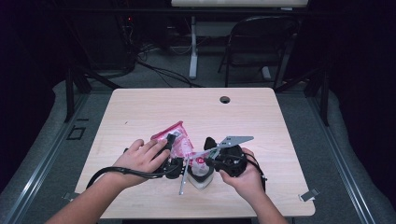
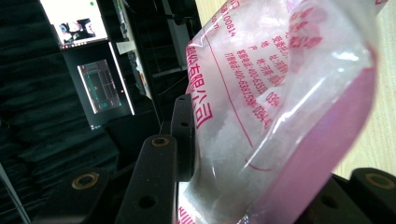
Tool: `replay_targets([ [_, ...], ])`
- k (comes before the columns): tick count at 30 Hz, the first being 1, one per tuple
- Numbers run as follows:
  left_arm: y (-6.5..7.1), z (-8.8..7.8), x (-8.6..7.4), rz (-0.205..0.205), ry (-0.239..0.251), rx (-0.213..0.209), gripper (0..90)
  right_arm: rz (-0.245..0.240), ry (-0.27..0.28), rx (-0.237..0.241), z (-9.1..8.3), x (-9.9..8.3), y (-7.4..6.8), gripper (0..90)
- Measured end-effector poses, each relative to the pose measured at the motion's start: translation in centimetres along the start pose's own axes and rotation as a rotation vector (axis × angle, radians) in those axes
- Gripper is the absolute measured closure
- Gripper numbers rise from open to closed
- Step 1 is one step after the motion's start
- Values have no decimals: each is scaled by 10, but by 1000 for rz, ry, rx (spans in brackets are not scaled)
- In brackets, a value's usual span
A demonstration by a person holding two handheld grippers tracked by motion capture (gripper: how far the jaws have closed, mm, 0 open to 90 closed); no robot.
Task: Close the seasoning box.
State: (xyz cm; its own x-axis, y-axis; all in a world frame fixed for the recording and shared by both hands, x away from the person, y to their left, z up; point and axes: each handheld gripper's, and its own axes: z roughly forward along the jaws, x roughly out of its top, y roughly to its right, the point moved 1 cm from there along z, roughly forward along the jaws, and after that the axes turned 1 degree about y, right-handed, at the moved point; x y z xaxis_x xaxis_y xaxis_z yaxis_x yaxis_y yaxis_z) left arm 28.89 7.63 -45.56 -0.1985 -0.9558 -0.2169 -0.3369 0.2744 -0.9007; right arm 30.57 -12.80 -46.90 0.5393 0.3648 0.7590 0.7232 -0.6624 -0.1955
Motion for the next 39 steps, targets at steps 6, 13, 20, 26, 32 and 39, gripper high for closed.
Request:
replay_targets([
  [6, 1, 0, 0, -4, 2, 1, 735, 1, -7, -3, 0, 0, 1, 900],
  [13, 1, 0, 1, 5, 3, 5, 735, 7, -17, -6, 2, -1, 3, 900],
  [20, 0, -2, 2, 12, 4, 18, 734, 8, -24, -7, 2, -2, 4, 900],
  [26, -1, -3, 3, 23, 3, 28, 734, 12, -25, -5, 2, -2, 5, 900],
  [32, -1, -3, 4, 28, 1, 28, 734, 17, -24, -3, 2, -2, 5, 900],
  [39, -2, -5, 4, 35, 2, 37, 734, 17, -25, 0, 2, -2, 5, 900],
])
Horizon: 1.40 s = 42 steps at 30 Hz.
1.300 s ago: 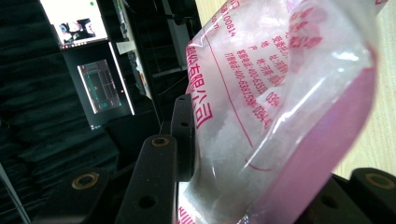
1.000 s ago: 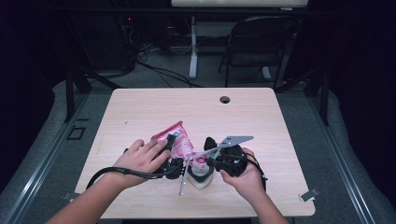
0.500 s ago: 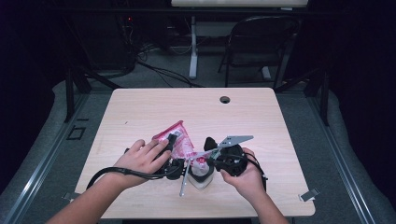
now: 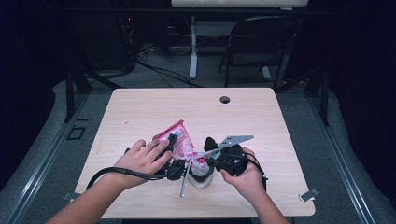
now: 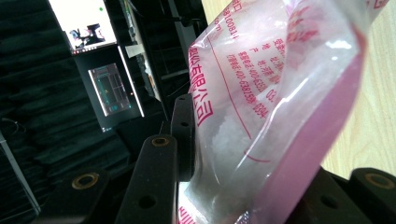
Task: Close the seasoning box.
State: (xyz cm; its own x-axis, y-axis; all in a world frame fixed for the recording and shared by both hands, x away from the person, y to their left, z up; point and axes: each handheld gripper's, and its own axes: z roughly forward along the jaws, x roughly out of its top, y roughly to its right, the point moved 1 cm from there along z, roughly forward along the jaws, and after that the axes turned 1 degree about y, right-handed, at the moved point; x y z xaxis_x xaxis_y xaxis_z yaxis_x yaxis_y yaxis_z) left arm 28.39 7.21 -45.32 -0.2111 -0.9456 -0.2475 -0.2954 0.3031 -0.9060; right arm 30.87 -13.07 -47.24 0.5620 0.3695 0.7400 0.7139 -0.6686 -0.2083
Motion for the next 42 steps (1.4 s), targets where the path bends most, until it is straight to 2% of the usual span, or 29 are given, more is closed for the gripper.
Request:
replay_targets([
  [42, -2, -1, 1, 0, 10, -3, 735, 3, 3, -3, 1, 0, 0, 900],
])
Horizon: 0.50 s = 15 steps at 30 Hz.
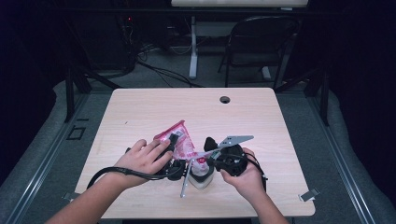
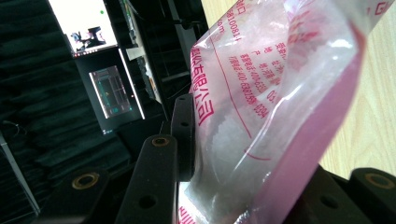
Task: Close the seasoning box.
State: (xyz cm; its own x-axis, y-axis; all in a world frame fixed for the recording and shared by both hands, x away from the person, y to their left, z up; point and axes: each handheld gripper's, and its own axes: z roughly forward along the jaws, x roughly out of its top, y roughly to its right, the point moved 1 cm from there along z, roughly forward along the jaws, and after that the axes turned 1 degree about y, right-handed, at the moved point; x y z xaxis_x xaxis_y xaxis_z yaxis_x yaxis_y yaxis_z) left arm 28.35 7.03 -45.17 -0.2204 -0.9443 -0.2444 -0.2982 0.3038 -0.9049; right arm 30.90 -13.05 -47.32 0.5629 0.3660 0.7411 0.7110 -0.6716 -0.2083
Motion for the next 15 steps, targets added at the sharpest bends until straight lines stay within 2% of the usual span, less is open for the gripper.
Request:
replay_targets([
  [15, -1, 0, 0, 3, -1, 2, 735, -1, 0, -3, 0, 0, 0, 900],
])
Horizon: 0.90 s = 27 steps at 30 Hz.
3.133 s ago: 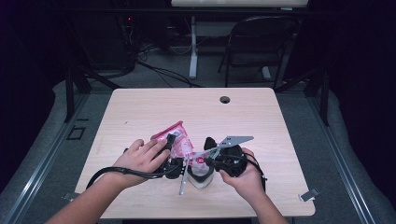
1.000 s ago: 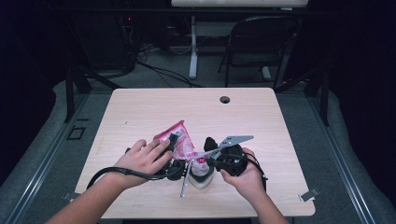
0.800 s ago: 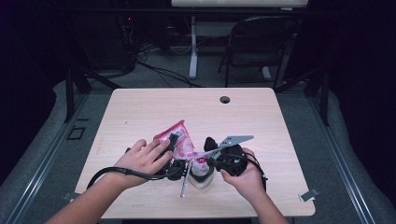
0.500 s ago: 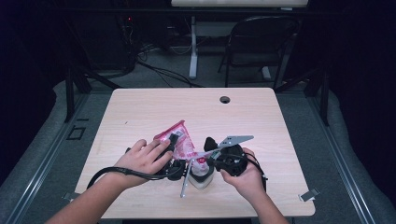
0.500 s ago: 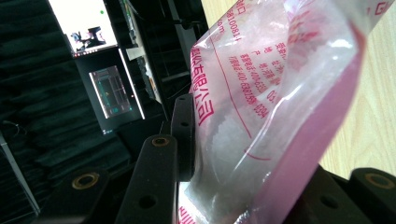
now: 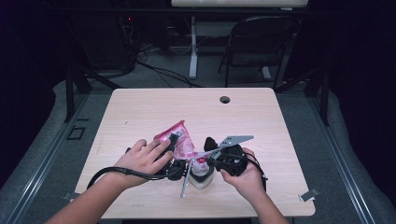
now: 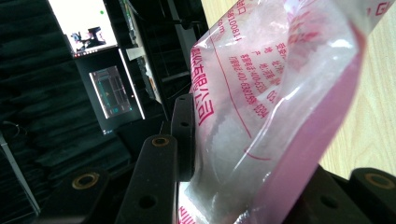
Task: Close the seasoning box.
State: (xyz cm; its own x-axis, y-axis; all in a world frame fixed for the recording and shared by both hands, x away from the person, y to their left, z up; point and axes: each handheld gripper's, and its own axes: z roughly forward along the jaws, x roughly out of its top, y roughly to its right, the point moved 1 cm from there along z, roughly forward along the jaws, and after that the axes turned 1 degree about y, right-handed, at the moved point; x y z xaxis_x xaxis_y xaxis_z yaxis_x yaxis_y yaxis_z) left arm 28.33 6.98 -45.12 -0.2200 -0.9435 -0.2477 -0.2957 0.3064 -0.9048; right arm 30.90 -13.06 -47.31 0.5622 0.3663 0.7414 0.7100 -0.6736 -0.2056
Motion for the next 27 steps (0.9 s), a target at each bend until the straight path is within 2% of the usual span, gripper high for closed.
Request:
replay_targets([
  [27, 0, -1, 1, 15, -4, 2, 734, 7, -4, 0, 2, -1, 1, 900],
])
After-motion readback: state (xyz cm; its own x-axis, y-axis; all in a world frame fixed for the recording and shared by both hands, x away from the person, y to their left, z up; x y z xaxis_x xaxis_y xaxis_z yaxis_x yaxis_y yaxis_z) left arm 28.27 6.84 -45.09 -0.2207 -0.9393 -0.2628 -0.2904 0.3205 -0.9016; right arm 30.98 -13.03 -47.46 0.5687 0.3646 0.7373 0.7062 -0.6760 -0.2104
